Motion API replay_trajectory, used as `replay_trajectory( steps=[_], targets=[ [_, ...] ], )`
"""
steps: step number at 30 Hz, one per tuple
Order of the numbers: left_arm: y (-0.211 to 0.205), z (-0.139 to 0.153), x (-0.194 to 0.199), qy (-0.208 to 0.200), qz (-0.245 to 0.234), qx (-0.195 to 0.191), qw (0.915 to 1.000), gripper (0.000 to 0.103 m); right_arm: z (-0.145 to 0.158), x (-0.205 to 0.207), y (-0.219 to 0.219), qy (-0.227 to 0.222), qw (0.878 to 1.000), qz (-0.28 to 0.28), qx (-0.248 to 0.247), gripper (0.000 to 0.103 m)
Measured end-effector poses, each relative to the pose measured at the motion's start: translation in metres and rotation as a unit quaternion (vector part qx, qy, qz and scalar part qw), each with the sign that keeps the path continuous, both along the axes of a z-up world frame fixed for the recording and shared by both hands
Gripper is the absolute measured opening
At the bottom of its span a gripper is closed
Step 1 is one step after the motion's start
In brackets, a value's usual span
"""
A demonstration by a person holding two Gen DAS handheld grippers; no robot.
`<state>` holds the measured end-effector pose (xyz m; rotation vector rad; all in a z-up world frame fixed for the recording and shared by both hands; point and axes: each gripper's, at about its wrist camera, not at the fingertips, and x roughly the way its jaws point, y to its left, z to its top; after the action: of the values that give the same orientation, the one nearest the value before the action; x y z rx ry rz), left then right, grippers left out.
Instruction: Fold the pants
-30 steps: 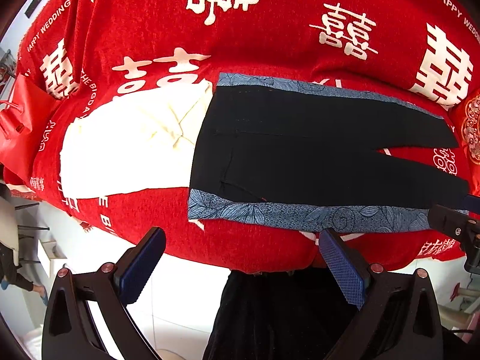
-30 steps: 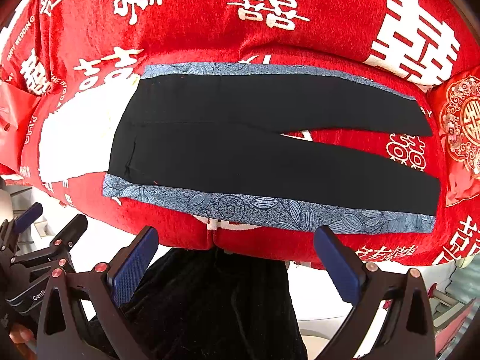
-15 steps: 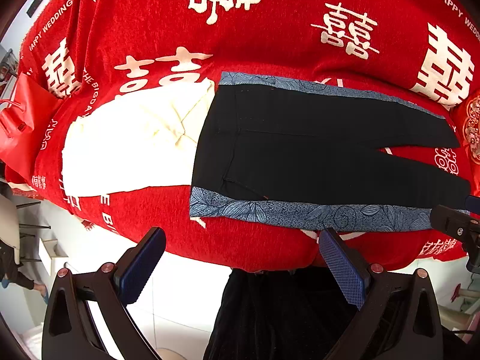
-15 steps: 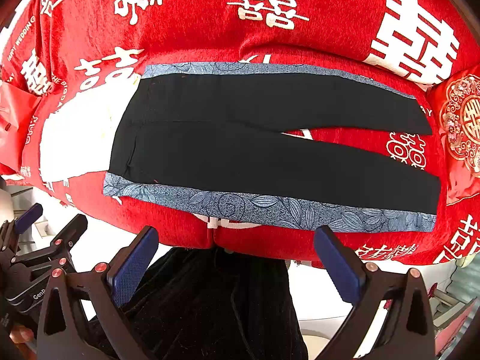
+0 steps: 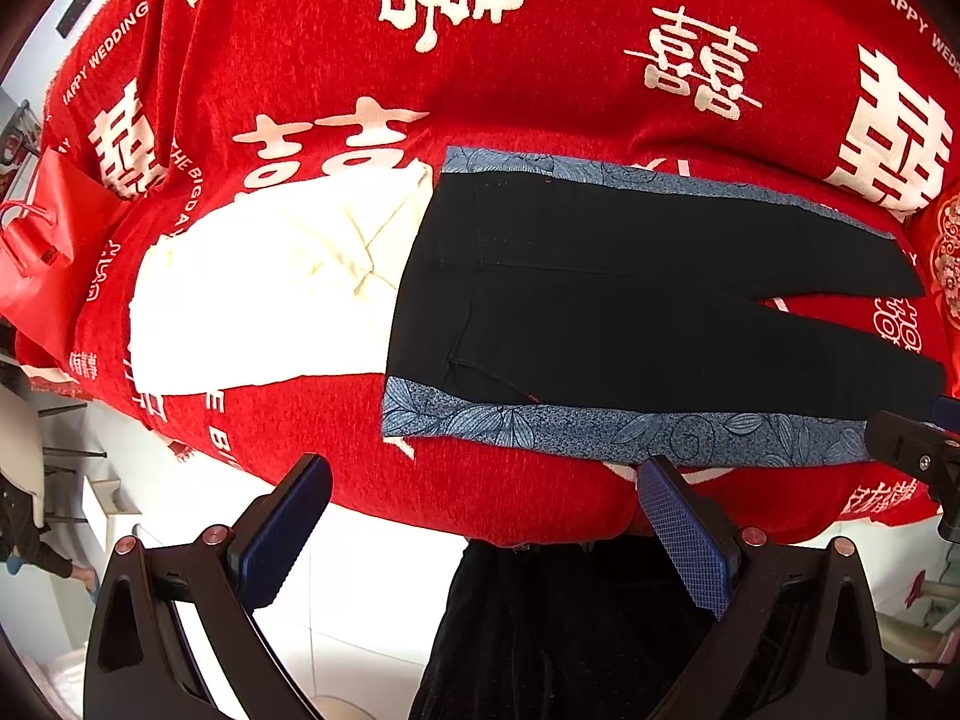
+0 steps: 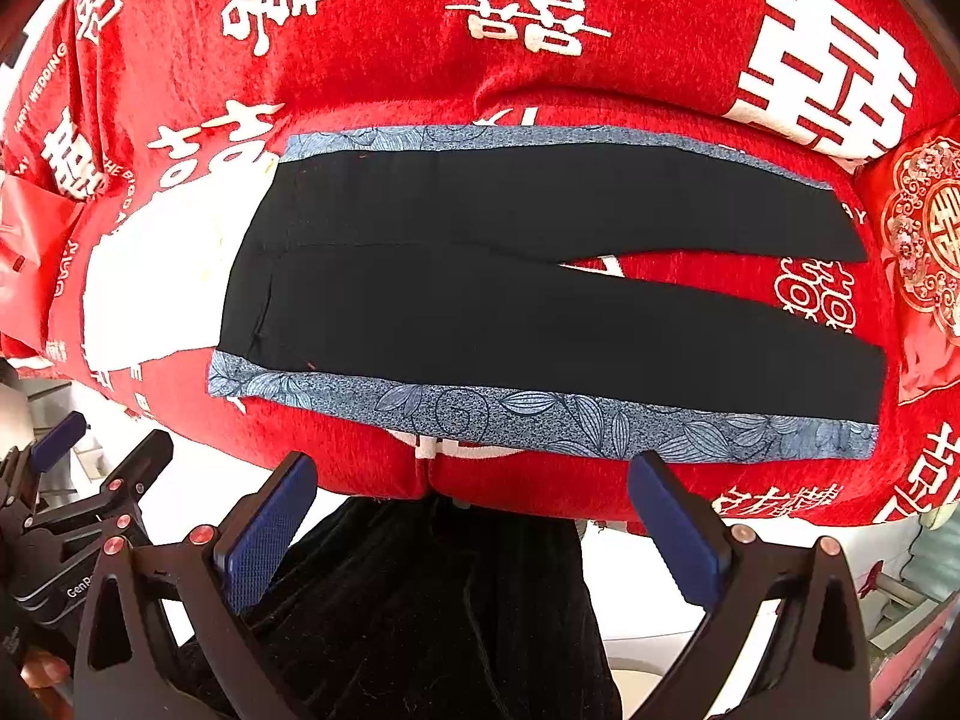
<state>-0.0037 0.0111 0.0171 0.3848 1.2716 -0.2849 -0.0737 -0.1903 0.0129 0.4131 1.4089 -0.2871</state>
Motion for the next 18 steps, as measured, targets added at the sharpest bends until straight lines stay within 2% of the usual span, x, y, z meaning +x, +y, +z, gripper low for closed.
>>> replay_trajectory(
  steps=[10,18],
  targets=[
    [-0.017,0.004,-0.009,-0.014,0.008,0.009,0.9998,0.103,0.001,-0.011,-0.022,-0.016,1.0,0.0,0.012,0.103],
    [-0.028,0.012,-0.019,-0.014,0.04,0.003,0.9991,0.103,0.002,-0.021,-0.048,-0.025,0.999,0.005,0.036,0.103]
  ],
)
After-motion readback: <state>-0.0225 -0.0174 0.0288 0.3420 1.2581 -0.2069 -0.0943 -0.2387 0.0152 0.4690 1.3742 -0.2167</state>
